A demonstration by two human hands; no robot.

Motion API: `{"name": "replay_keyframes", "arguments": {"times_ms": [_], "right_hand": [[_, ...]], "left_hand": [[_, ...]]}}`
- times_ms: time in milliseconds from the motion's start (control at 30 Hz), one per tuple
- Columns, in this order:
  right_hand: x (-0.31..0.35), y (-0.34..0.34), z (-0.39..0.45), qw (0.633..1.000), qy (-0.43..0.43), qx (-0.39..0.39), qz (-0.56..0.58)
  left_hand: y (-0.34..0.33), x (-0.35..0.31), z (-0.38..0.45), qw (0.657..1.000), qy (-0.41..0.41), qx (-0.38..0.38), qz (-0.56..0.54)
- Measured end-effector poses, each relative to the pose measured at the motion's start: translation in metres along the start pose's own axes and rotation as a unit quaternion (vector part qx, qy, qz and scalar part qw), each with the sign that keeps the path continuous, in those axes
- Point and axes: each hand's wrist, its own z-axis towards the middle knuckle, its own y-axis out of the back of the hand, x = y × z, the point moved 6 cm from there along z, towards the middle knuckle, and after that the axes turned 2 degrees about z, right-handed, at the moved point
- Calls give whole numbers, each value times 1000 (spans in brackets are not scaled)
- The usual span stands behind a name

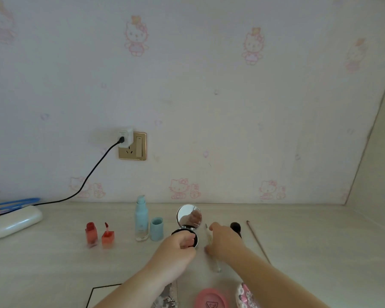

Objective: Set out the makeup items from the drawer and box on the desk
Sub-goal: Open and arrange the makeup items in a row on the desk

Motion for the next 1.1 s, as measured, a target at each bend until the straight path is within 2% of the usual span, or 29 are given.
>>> {"name": "replay_keyframes", "arguments": {"times_ms": [267,333,433,533,600,700,767,900,1100], "right_hand": [[5,3,-6,995,4,7,-95],[0,10,-11,999,-13,20,-34],[-9,33,-20,992,-3,-15,127],[-13,51,-40,937,28,-18,349],[-11,62,-58,902,53,-14,428],[-2,72,-84,864,98,6,493],[3,77,-98,841,117,8,528],[-1,89,-110,826,111,-47,550],[-3,89,-116,809,81,-80,577]], "left_hand": [[6,-4,-11,998,-36,-45,19],[8,-7,-12,997,-40,-57,10],[10,-15,-16,995,-49,-78,-31],[9,-27,-20,988,-49,-92,-110],[5,-36,-24,980,-44,-90,-174],[-5,-49,-30,966,-27,-70,-246],[-16,-57,-37,968,-20,-36,-249],[-37,-67,-51,962,-5,21,-271],[-36,-69,-58,969,-19,-32,-245]]}}
